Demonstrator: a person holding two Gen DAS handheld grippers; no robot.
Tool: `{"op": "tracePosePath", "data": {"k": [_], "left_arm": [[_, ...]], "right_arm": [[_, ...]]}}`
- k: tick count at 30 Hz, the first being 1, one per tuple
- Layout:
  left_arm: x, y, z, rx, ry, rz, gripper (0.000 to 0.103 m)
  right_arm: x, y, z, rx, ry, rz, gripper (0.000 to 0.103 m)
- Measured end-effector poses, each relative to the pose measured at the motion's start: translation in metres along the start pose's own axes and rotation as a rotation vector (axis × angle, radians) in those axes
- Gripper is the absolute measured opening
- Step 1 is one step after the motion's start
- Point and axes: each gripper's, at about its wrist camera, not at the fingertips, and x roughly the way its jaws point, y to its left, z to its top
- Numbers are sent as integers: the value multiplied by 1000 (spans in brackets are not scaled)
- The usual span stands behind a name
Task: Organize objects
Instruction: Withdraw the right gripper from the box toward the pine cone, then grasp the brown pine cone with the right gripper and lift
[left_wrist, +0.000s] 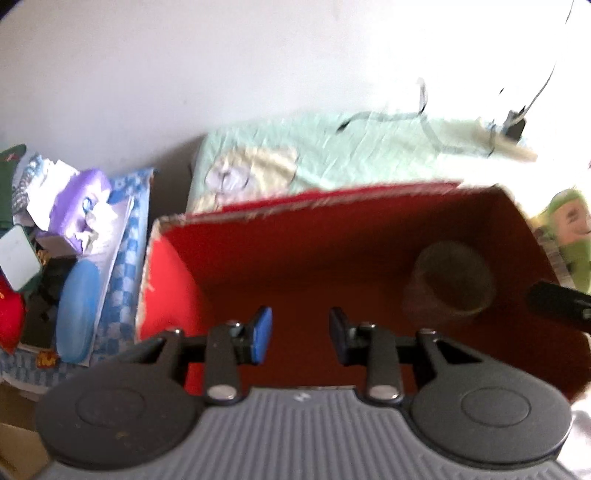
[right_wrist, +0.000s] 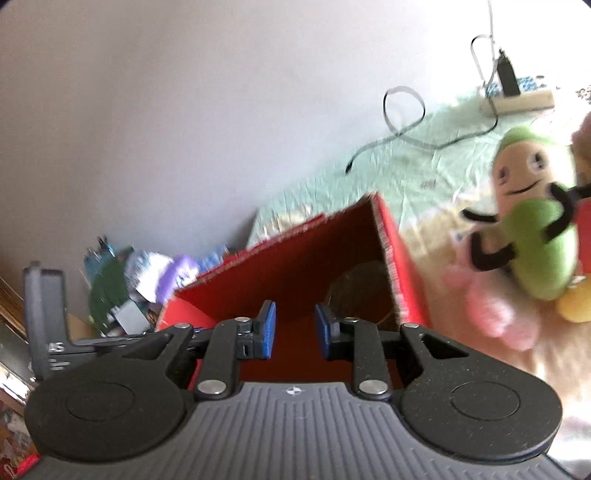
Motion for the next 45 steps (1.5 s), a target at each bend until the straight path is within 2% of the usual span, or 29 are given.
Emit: {"op": "tracePosePath", "data": {"k": [5,10,12,16,21,24,26,28,33,35,39,41,45], "left_arm": [[-44,-15,-10,-20,-75,-76,35],[-75,-38,-29,-24,-120,-163,51],[-81,-49,-40,-3,-116,-197,55],[-87,-70,-66,42,-73,-280,56],[-73,-94,-96,54,24,-360,59],[-61,-108,-108,57,59,-351,67],[-50,-117,-112,57,75,-323,67],[-40,-124,-115,56,102,-312,66],[-18,-137,-118,81,118,-252,66],[-7,-138,-117,76,142,-250,64],[2,-140,-116,96,158,-255,48],[6,-142,-116,95,169,-278,46],[5,-143,-117,120,159,-272,40]], "right_arm": [[-31,-16,1,-27,-54,18,27],[-58,-43,1,-26,-51,32,27],[-64,-53,-2,-20,-26,43,27],[-71,-73,-8,-15,38,70,27],[-51,-92,-22,37,214,106,27],[-38,-96,-32,65,292,130,28],[-29,-97,-36,82,328,132,33],[-22,-98,-40,103,365,136,43],[-9,-103,-45,145,411,144,48],[-4,-103,-48,158,432,138,48],[3,-100,-54,161,459,123,48],[5,-98,-58,159,472,121,48],[4,-94,-63,160,476,122,41]]}}
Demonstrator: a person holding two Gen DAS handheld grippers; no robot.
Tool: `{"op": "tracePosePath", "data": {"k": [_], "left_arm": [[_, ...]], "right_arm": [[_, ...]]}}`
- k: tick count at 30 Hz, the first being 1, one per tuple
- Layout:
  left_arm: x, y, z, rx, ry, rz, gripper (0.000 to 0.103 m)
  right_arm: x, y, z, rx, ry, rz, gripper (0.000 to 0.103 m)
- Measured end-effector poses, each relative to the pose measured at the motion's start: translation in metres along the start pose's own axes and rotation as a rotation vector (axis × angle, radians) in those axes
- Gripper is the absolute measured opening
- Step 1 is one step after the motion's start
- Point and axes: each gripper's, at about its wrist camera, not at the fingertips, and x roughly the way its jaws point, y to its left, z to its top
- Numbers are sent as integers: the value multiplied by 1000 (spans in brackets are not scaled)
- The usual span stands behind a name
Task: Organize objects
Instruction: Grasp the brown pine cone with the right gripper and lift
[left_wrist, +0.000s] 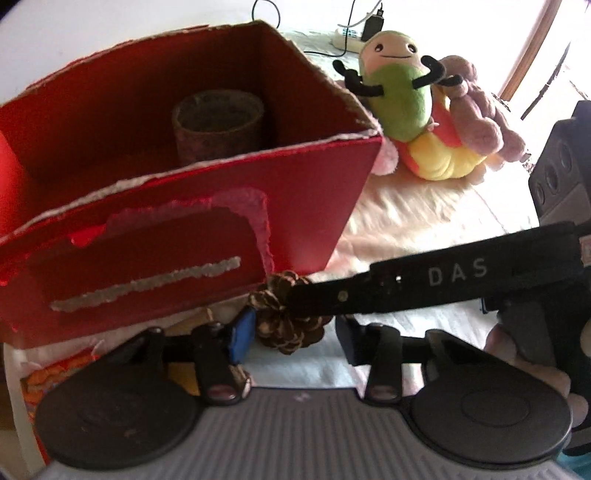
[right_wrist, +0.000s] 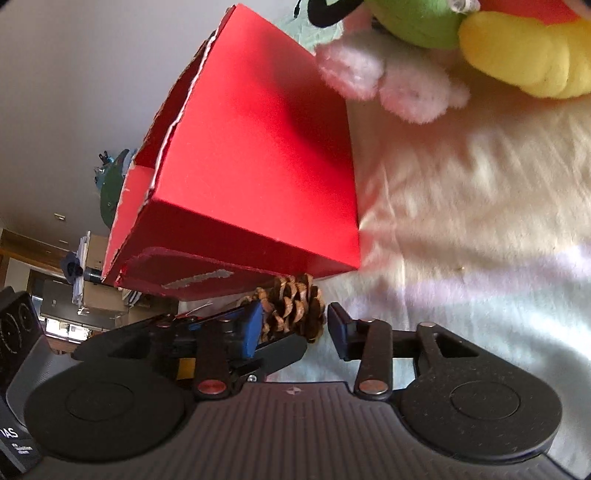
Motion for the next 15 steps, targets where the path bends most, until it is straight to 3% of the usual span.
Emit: {"op": "tracePosePath", "data": {"k": [4,8,15], "left_arm": [[-3,-1,0,17,12,-28,32],[-17,-8,1,68,6,-85,32],[-71,-29,14,226,-106,-235,30]], "right_arm": [[-5,3,-3,-3,-16,-29,39],[-24,10,-9,2,-36,-44,38],[-87,37,-17,-41,-150,-98,38]]}}
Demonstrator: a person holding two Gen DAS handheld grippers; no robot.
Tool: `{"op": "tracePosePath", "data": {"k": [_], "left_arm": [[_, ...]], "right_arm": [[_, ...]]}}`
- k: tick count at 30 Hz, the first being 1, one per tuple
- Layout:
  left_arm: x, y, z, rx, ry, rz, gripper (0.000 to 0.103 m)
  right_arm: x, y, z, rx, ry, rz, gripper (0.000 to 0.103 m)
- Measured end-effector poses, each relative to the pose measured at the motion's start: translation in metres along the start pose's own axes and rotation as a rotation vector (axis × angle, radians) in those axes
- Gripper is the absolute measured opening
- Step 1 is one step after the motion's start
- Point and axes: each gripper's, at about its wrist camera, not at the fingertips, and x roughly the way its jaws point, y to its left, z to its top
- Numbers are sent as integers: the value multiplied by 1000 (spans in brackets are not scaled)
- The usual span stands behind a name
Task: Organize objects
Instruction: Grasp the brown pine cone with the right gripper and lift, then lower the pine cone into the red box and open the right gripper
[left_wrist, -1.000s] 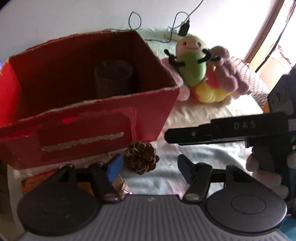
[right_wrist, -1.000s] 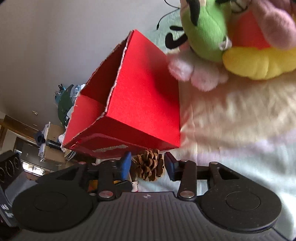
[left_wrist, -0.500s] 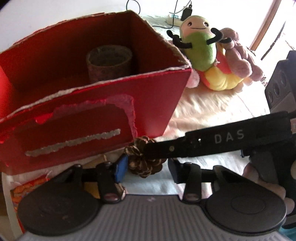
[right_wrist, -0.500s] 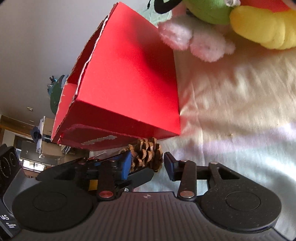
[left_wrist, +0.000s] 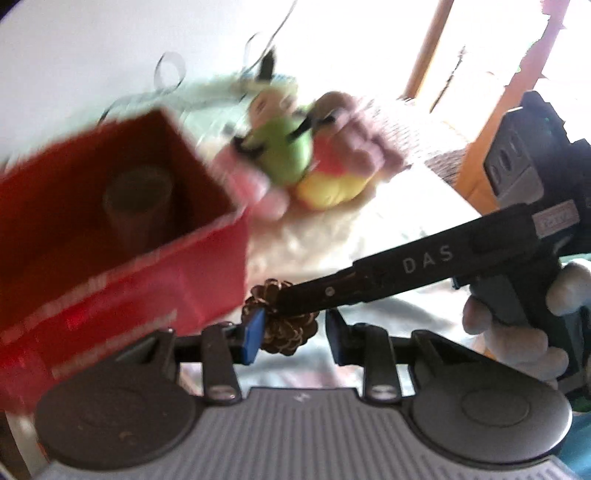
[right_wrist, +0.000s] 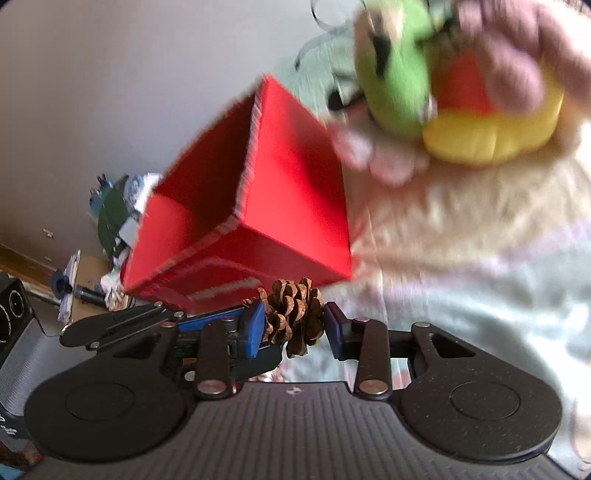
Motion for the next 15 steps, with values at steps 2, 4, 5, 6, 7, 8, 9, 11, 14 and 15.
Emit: {"op": "tracePosePath", "data": {"k": [2,4,5,6,7,8,9,11,14,15], "left_arm": [[-17,-3,10,27,-46,-61,30],[-33,-8,20,80,-97,-65,30],[-40,-8,24,96,-120,-71,30],[-47,-6,29,102,-144,-78,30],[-54,-3,31,106,-163,-84,30],[-61,0,35,112,-186,-91,30],[-66,3,39,117,-202,-92,30],[-75,12,46,117,-223,-87,30],[-90,29,52,118,-251,-57,30],[-93,35,53,117,-256,-49,30]], "right_arm": [[-15,16,5,-31,-43,-8,37],[-29,33,12,-71,-89,-21,37],[-33,40,16,-92,-108,-31,37],[-37,49,20,-117,-128,-39,37],[-39,57,24,-141,-144,-44,37],[-41,65,29,-169,-158,-46,37],[-42,72,33,-195,-171,-45,37],[-39,87,44,-236,-189,-41,36],[-26,106,56,-284,-193,-39,35],[-20,112,60,-302,-188,-43,35]]}}
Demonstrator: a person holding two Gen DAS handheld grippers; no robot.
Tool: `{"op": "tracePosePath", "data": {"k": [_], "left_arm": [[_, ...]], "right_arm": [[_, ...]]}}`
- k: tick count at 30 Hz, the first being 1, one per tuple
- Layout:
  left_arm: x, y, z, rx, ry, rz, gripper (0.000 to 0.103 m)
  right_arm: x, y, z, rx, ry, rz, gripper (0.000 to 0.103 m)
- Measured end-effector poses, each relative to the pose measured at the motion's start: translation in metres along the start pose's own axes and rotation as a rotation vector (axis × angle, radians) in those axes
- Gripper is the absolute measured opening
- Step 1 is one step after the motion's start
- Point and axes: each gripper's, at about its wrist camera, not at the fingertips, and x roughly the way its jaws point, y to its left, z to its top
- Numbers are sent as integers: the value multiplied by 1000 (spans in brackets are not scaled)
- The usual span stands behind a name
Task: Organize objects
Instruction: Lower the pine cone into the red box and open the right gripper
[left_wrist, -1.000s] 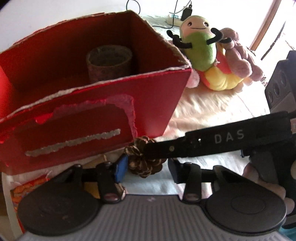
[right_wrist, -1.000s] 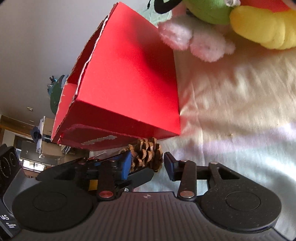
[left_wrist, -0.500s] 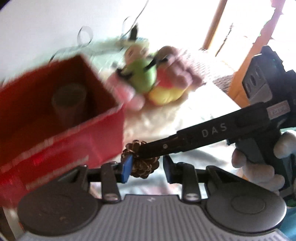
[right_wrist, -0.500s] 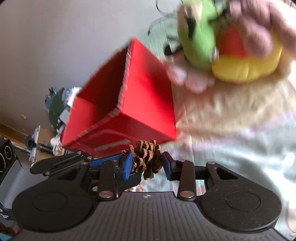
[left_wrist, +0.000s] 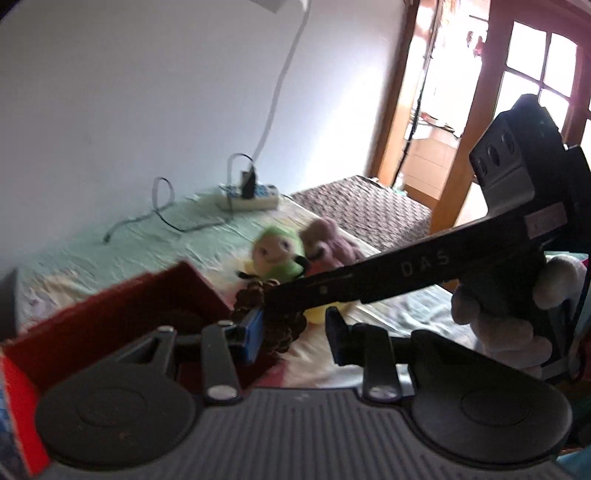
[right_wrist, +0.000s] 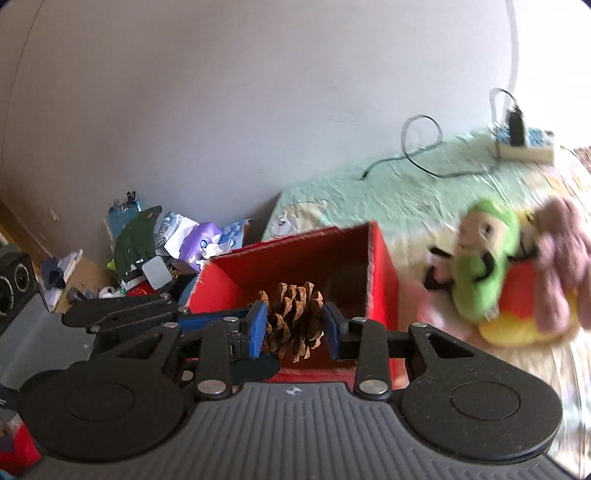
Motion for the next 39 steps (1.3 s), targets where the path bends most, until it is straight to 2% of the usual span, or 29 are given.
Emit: {"op": "tracePosePath", "data": {"k": [4,7,8,9,12,14,15,19,22,26,28,30,32,35,39], "left_arm": [[-4,29,2,-15,9,16,30],[8,53,-6,-51,41,23,30],[13,61,-9,-68,58,16,30],[20,70,-15,-97,78,3,30],[38,88,-29,-151,122,-14,30],[49,94,-36,-153,150,18,30],[54,97,-41,-145,161,45,30],[51,112,-55,-162,168,105,31],[39,127,-59,-193,147,181,31],[28,146,-61,-233,153,339,31],[27,152,-61,-246,156,393,31],[27,157,-60,-262,153,418,31],[29,164,-61,-289,153,409,31],[41,169,-61,-290,190,452,31],[53,175,-62,-312,231,492,31]], "right_arm": [[29,13,11,-59,43,-6,35],[58,20,20,-91,123,-36,32],[69,21,21,-110,155,-52,22],[81,21,21,-131,195,-69,3],[117,20,19,-174,298,-144,4],[131,20,14,-237,315,-216,5],[134,19,13,-248,323,-224,5],[136,13,13,-226,324,-206,10],[141,8,17,-199,324,-195,15],[158,6,20,-124,351,-136,15],[168,9,20,-115,368,-120,15],[179,11,19,-105,386,-98,17],[191,14,18,-89,402,-70,18],[212,11,18,-15,430,-33,19],[238,9,12,39,471,-72,20]]}}
